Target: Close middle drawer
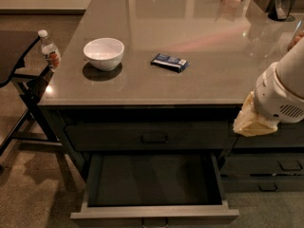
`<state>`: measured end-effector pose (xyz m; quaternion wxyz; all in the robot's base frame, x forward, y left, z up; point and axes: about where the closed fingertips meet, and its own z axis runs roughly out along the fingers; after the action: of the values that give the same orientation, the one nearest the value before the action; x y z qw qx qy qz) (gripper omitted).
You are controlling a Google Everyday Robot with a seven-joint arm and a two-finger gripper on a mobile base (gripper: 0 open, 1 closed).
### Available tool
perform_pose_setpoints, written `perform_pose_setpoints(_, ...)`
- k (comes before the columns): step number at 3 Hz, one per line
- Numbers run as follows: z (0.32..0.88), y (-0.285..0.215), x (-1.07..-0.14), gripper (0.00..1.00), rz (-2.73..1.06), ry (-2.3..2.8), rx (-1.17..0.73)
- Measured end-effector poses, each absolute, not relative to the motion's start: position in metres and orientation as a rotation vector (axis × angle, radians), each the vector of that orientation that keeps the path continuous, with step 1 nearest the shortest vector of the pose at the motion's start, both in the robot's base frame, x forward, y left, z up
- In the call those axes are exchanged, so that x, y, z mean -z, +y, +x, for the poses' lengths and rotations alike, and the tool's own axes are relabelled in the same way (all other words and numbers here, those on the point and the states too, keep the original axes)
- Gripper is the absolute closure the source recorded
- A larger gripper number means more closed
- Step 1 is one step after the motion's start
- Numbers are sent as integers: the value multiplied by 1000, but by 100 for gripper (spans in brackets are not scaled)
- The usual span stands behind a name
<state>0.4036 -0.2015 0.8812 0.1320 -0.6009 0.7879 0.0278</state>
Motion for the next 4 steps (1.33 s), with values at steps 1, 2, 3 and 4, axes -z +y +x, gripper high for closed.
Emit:
perform_pose_setpoints(1, 393, -200, -847, 100, -1748, 2313, -146)
perform_pose_setpoints(2, 363, -192, -784, 100, -1739, 2283, -272)
perform_pose_setpoints(3, 341, -191, -720, 100, -1714, 2194, -367)
perform_pose_setpoints(4, 341, -191, -720, 100, -1714, 2195, -368)
